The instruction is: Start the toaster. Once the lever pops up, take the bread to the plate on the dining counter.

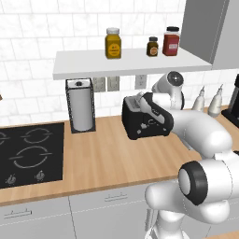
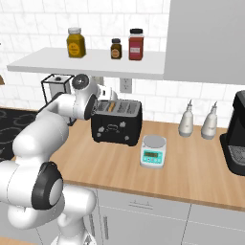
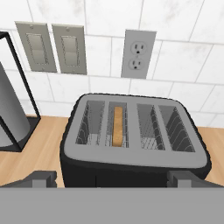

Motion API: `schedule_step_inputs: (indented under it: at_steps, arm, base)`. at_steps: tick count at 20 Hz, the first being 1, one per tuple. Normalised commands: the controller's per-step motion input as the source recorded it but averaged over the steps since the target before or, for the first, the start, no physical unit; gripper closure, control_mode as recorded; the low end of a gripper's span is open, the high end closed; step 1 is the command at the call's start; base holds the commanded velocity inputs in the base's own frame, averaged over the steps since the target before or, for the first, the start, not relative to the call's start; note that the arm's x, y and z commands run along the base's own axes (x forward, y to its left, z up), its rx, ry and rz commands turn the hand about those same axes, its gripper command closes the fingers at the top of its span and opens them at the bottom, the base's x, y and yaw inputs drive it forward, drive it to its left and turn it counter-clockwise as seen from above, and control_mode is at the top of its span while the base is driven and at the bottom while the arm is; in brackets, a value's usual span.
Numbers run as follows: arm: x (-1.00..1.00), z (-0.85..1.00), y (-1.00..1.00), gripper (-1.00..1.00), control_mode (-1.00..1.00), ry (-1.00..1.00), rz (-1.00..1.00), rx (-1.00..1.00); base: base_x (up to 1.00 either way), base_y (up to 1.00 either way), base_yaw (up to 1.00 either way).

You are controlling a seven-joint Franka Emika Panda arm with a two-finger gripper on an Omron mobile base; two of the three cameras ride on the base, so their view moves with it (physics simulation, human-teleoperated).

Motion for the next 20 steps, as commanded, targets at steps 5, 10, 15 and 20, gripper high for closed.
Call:
schedule_step_inputs:
  at_steps: [5,10,15,20]
  arm:
    - [0.00,0.00,0.00,-1.00,-1.00,0.00,0.00,0.00]
    - [0.00,0.00,0.00,-1.00,-1.00,0.00,0.00,0.00]
    - [0.00,0.00,0.00,-1.00,-1.00,0.00,0.00,0.00]
    - [0.00,0.00,0.00,-1.00,-1.00,0.00,0.00,0.00]
  base:
    - [0.00,0.00,0.00]
    - [0.00,0.00,0.00]
    - [0.00,0.00,0.00]
    - [0.00,0.00,0.00]
